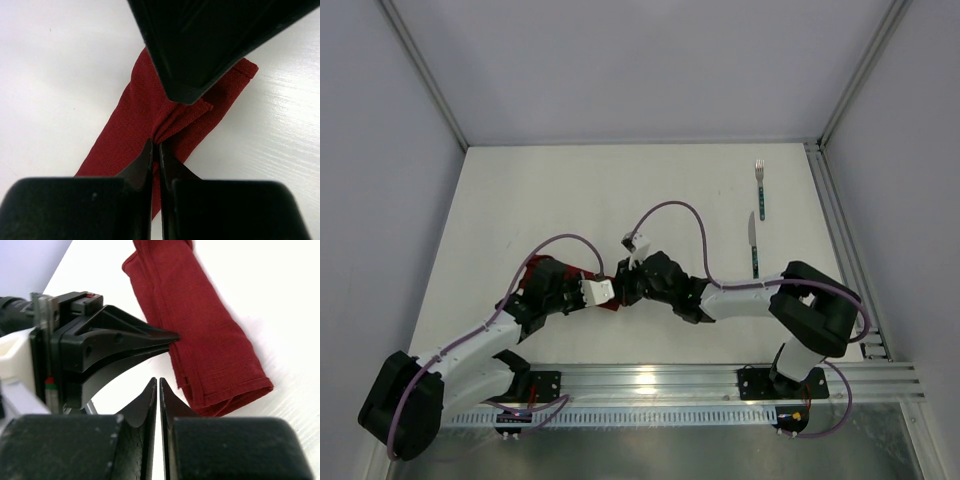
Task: Fold the napkin into a case and place the utensils inside
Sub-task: Stuff the top corner of the square-folded napkin into the folded napkin.
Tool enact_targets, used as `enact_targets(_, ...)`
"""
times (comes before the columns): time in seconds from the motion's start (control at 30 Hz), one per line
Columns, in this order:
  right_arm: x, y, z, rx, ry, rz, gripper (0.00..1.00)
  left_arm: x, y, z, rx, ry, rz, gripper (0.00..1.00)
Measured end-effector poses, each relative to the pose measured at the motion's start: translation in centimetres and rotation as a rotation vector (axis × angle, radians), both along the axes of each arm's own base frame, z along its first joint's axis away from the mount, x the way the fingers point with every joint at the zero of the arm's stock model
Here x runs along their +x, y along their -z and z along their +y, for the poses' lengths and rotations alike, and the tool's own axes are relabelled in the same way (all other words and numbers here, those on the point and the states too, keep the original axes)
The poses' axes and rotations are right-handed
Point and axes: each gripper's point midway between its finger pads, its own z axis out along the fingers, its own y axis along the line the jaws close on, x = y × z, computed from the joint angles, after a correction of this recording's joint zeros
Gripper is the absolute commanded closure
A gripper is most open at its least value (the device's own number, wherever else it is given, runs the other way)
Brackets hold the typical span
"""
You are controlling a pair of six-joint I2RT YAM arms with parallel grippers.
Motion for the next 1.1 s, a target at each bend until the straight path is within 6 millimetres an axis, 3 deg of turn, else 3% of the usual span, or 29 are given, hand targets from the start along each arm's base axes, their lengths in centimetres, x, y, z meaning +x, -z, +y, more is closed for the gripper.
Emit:
enact_targets(0.2,1.8,1.3,0.0,-0.034,0.050,0.026,0.92,0.0,-0.1,0.0,-0.002,0.002,-0.007,1.00)
enact_targets(0.53,3.5,6.2,0.9,-0.086,0.095,0.112,0.93,0.2,-0.2,0.1,-0.008,-0.023,-0.005,1.00)
enact_targets(1.1,2.5,6.6,2.3,-0.037,0.108,0.157,0.93,1.3,0.2,0.5,-0.015,-0.123,0.020,1.00)
